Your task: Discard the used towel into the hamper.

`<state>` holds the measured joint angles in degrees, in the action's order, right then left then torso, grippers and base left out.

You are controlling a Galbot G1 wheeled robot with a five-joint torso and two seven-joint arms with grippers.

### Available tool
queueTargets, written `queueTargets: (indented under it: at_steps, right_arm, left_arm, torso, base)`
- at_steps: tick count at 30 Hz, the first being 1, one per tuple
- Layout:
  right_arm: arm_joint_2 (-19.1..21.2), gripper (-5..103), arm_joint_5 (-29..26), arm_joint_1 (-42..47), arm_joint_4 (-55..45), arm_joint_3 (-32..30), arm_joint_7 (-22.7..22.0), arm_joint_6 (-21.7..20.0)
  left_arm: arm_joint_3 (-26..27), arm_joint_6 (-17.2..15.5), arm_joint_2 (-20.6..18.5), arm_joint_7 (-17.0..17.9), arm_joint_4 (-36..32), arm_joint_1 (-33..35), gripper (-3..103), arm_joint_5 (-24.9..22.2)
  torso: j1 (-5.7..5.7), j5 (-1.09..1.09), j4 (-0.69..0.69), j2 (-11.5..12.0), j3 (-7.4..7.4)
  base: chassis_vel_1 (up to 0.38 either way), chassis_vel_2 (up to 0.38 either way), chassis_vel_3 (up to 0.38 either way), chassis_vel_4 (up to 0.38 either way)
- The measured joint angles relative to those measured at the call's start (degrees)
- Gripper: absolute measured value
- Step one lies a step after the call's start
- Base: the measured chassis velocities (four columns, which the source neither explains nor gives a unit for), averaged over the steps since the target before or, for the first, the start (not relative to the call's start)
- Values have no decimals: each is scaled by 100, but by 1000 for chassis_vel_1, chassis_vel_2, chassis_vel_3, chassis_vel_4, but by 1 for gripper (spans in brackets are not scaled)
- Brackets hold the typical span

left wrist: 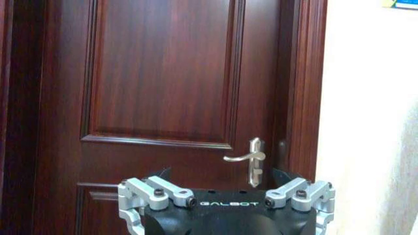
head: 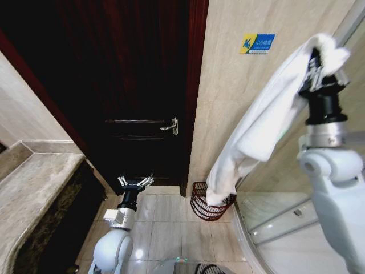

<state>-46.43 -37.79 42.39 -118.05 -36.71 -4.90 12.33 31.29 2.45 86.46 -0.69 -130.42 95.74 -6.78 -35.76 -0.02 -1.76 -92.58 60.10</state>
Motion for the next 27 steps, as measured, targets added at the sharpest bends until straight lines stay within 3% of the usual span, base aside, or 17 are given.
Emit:
queueTargets:
  at_steps: [27]
  right_arm:
    - [-634, 5, 343, 767, 107, 187, 150, 224]
  left_arm:
    - [0, 0, 0, 0, 0, -2, 100, 0]
  torso:
    - [-7, 2, -1, 2, 3]
  base:
    - [0, 0, 0, 0]
